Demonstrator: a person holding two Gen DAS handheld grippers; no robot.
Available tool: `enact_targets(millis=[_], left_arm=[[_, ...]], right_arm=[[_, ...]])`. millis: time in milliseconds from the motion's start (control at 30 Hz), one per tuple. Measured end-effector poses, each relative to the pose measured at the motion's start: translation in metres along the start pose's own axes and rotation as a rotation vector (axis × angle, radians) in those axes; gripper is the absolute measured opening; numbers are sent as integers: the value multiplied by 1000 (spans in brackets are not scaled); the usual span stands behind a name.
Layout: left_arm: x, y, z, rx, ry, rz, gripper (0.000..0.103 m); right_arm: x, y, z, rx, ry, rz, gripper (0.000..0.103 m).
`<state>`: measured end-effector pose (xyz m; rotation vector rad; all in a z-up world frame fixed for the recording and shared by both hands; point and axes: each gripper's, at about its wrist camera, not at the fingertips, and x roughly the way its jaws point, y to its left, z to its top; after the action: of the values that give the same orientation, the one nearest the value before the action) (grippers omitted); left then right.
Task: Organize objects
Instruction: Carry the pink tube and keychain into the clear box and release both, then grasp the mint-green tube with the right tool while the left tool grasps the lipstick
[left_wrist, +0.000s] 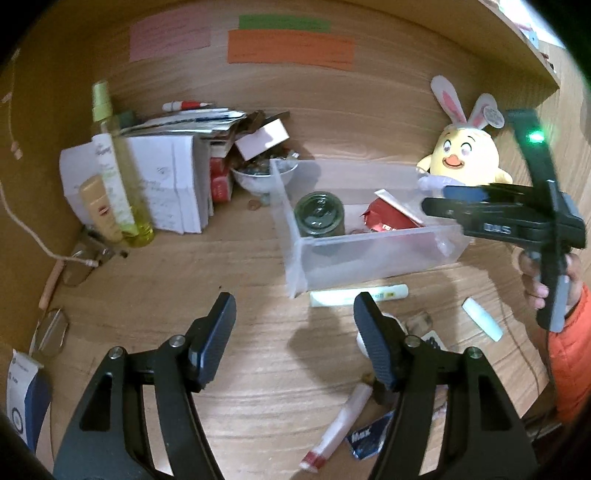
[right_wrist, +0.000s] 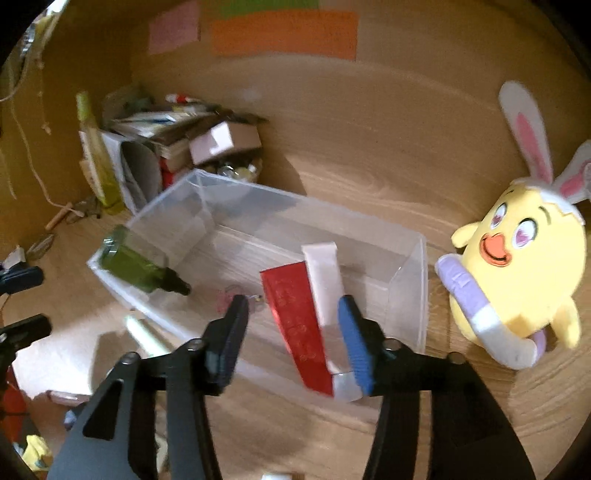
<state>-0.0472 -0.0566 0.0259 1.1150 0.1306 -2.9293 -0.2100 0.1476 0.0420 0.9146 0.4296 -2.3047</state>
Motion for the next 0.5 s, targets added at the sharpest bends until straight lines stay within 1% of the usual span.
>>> enact_targets(millis=[67,167,333,400,500], left_arm=[[-6,4,-4,-12,-4,4,72],[-10,8,-10,-16,-1,13,74],[-9,10,-23,-14,40,7,74],[-7,10,-28,-9,56,9,75],[-6,9,-35,-4,75,-1,76]], right_arm=[[-15,5,-6,-6,-22,9,63],[-34,13,-15,-18,-59,4,73],[-62,26,-38,-44,-99,-4,81],[-67,27,-46,-33,-103,5,81],[-69,26,-59,-10,-83,27,81]])
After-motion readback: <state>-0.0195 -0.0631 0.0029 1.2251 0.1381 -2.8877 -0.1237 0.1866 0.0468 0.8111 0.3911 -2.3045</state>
